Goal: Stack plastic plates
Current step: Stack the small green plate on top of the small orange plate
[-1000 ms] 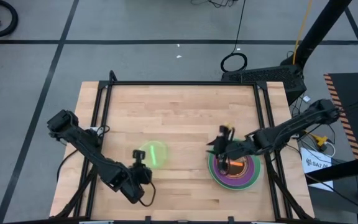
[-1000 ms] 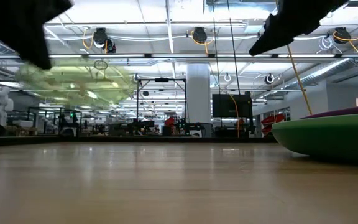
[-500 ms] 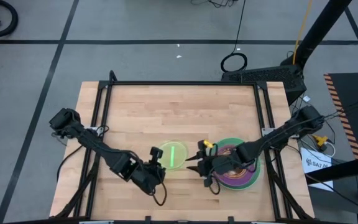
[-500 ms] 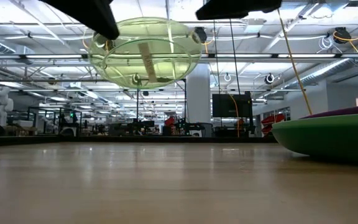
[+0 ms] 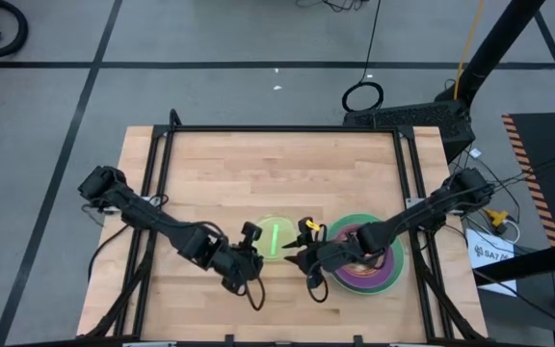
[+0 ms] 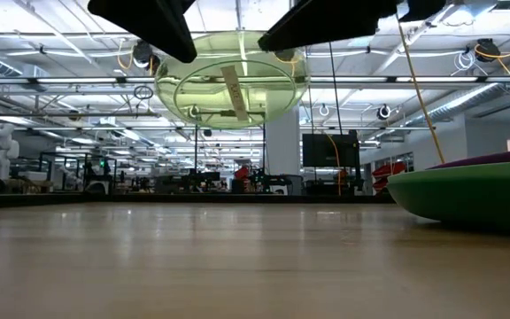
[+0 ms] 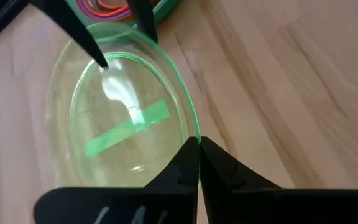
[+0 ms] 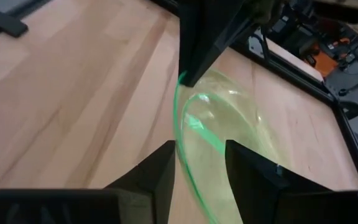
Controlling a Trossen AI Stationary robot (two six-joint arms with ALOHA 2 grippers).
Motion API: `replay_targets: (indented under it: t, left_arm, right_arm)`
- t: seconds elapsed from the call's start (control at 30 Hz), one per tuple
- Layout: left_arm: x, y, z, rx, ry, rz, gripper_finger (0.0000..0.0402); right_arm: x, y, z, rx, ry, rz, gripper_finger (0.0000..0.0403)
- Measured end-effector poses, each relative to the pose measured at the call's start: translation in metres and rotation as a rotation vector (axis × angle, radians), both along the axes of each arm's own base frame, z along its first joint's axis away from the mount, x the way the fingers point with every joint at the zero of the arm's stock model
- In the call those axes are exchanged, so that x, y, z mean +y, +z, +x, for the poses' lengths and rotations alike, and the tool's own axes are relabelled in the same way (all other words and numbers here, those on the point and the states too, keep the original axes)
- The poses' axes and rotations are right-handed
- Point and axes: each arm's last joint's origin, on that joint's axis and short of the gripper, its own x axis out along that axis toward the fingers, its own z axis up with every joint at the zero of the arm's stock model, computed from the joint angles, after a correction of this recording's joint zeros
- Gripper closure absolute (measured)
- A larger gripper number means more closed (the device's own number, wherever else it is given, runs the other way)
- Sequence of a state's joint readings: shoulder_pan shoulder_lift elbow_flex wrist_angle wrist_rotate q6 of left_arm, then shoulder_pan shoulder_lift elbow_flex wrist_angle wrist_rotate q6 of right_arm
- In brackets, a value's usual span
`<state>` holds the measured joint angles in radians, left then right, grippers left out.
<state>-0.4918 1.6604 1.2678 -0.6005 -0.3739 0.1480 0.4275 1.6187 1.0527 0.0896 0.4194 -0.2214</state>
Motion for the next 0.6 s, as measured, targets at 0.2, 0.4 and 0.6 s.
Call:
replay_targets:
  t: [0.2, 0.4, 0.6]
  left_arm:
    - [0.003, 0.0, 0.003, -0.004, -0.026, 0.014, 0.0396]
    - [0.007, 0.001, 0.005, -0.004, -0.038, 0.022, 0.0396]
    - [0.011, 0.001, 0.007, 0.004, -0.048, 0.022, 0.0396]
  right_arm:
    - [-0.003, -0.002, 0.0, 0.018, -0.006, -0.007, 0.0271]
    - [-0.003, -0.002, 0.0, 0.025, -0.005, -0.01, 0.0287]
    - [-0.004, -0.004, -0.001, 0.043, -0.004, -0.016, 0.0344]
